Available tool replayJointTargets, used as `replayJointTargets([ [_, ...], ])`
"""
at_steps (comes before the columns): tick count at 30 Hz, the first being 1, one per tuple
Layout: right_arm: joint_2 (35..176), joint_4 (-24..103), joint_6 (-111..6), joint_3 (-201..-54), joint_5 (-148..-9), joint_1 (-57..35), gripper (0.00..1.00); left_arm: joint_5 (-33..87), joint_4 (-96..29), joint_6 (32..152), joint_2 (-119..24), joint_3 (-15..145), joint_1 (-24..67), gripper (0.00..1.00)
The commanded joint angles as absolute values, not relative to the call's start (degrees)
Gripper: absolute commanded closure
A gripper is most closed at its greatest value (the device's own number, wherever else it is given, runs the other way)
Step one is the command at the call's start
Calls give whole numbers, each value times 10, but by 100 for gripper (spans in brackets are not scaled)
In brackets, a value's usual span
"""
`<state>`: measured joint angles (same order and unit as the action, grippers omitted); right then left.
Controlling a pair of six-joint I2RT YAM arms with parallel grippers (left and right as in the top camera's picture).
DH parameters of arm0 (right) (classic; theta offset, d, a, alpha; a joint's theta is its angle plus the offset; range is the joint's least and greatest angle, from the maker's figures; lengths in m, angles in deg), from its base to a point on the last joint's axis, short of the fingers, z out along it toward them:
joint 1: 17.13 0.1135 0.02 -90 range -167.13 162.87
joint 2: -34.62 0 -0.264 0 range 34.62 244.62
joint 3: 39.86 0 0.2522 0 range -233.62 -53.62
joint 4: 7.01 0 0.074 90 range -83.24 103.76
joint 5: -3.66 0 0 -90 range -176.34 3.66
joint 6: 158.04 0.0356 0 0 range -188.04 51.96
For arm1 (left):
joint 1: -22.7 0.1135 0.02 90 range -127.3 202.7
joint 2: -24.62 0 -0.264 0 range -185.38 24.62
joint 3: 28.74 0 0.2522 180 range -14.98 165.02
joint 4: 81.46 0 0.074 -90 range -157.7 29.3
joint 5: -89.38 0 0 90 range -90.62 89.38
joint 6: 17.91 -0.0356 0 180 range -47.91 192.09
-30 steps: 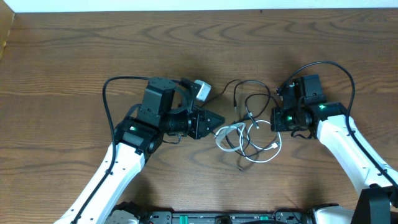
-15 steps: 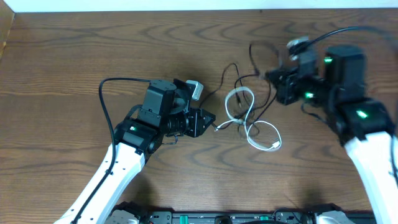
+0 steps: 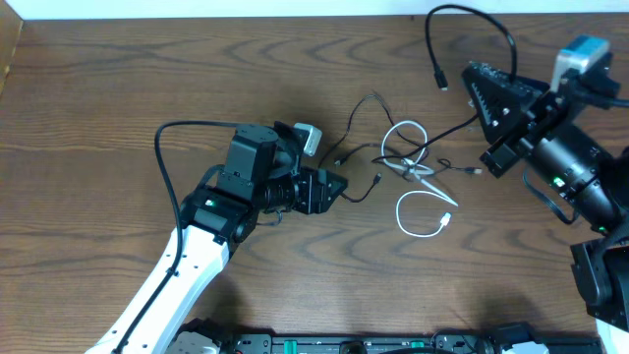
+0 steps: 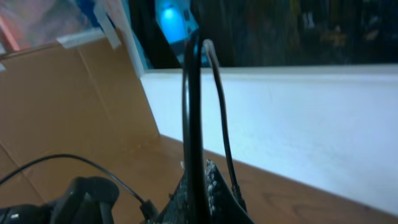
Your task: Untangle cables
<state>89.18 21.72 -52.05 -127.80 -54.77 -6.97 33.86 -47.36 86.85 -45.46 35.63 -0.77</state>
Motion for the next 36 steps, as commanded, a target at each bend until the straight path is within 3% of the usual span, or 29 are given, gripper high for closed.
replayJointTargets([
  [1,889,193,-496,-1283,-552,-70,99,373,-496,861,-454,367,-9,31],
  [10,889,116,-436,-1283,-700,-70,99,391,-526,861,-454,367,-9,29],
  [12,889,115,-436,-1283,-787,-71,99,390,-524,861,-454,367,-9,29],
  [17,896,259,-438,-1283,-1032,-71,99,388,-513,861,-454,366,-9,29],
  [21,926,410,-450,-1283,-1118,-81,99,388,-513,861,-454,366,-9,29],
  [28,1030,596,-449,-1283,-1112,-177,99,388,-511,861,-460,366,-9,29],
  [36,1136,639,-472,-1283,-1061,-307,99,388,-500,861,-476,366,-9,29],
])
